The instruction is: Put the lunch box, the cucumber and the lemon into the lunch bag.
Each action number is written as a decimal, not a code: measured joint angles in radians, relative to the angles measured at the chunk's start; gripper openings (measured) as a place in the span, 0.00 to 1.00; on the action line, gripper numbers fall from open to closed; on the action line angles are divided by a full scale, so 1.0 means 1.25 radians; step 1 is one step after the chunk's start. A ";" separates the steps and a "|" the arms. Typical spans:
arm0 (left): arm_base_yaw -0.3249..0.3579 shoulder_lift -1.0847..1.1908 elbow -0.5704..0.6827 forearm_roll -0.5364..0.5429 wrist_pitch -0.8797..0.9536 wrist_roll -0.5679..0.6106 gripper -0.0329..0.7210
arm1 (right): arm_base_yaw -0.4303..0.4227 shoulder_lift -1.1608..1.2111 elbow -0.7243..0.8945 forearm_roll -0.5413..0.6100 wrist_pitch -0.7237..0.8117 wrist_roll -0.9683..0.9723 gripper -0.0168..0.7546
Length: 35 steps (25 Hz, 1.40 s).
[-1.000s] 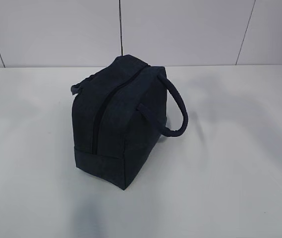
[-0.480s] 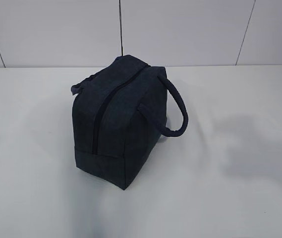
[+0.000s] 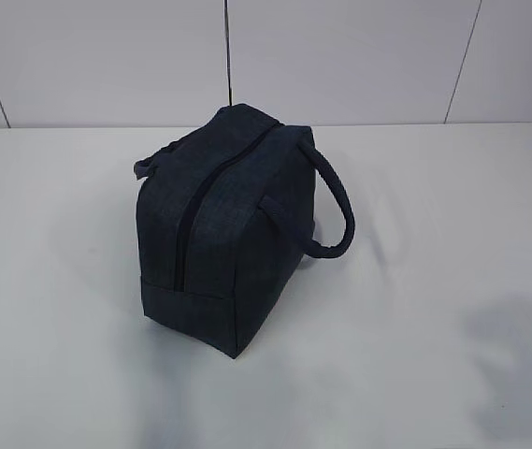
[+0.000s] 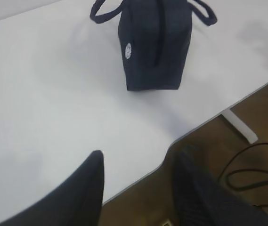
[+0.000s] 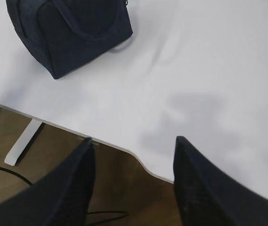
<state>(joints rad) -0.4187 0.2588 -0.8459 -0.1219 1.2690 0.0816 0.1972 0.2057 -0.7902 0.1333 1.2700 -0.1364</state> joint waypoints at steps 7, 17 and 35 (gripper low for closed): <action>0.000 -0.152 0.153 0.023 0.003 0.001 0.47 | 0.000 -0.154 0.110 -0.008 0.004 0.000 0.54; 0.000 -0.198 0.239 0.026 -0.047 0.002 0.47 | 0.000 -0.178 0.198 -0.026 0.008 0.000 0.54; 0.004 -0.198 0.269 0.034 -0.125 0.002 0.47 | 0.000 -0.178 0.235 -0.050 -0.089 0.000 0.54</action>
<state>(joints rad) -0.4133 0.0109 -0.5093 -0.0792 1.1125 0.0838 0.1972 -0.0172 -0.4959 0.0702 1.1594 -0.1364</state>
